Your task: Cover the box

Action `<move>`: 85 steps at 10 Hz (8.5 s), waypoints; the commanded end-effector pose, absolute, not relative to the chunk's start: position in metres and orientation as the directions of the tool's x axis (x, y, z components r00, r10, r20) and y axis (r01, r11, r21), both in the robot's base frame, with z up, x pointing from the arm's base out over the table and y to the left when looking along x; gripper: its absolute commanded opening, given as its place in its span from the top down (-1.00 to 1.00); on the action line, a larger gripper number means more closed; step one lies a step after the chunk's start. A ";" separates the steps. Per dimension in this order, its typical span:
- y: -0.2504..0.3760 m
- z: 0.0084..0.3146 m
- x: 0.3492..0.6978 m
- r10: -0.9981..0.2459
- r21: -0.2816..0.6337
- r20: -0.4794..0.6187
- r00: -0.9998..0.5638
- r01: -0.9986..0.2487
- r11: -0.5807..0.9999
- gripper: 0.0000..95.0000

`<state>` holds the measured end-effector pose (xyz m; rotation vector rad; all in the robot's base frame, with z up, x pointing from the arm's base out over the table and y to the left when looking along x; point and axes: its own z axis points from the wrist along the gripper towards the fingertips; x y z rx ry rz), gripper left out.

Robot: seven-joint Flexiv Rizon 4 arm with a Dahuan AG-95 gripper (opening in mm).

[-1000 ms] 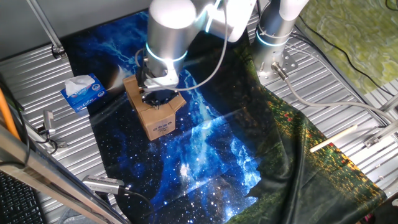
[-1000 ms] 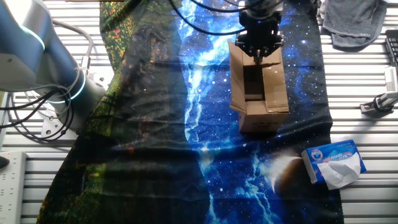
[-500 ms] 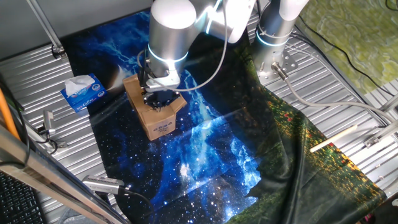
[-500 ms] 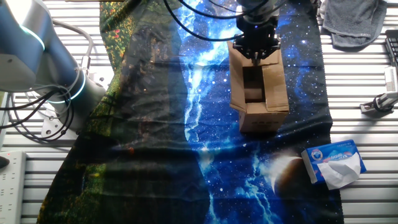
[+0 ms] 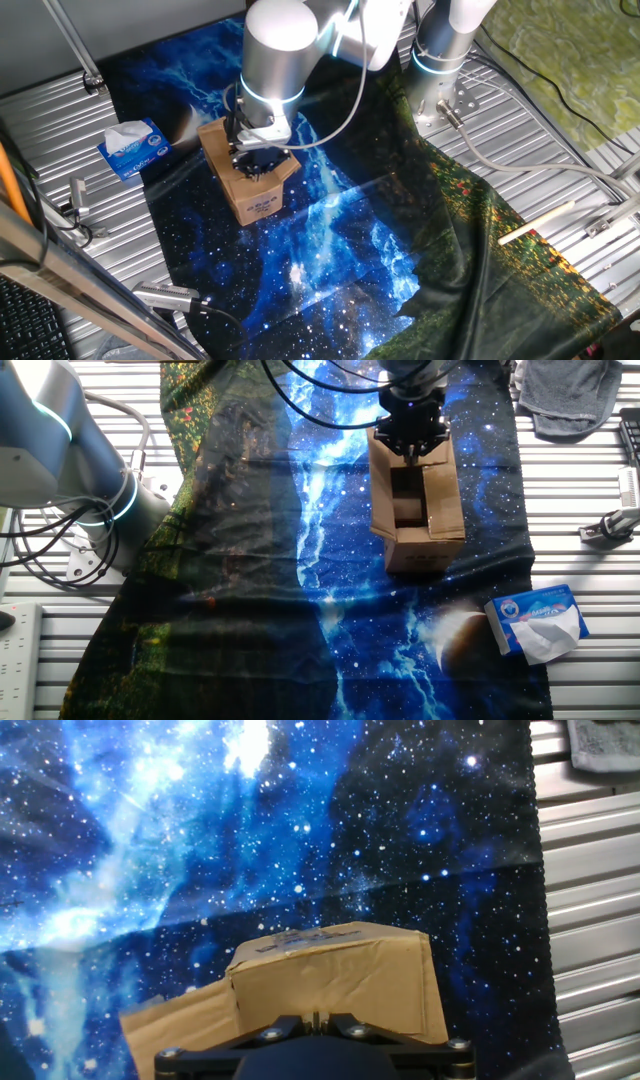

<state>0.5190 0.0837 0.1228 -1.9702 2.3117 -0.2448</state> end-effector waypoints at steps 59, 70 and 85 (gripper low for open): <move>0.087 0.145 0.526 -0.993 -0.067 0.002 -0.118 -0.991 0.117 1.00; 0.076 0.176 0.496 -0.992 -0.013 0.014 -0.125 -0.992 0.125 1.00; 0.061 0.187 0.433 -0.982 -0.001 0.017 -0.189 -0.982 0.189 1.00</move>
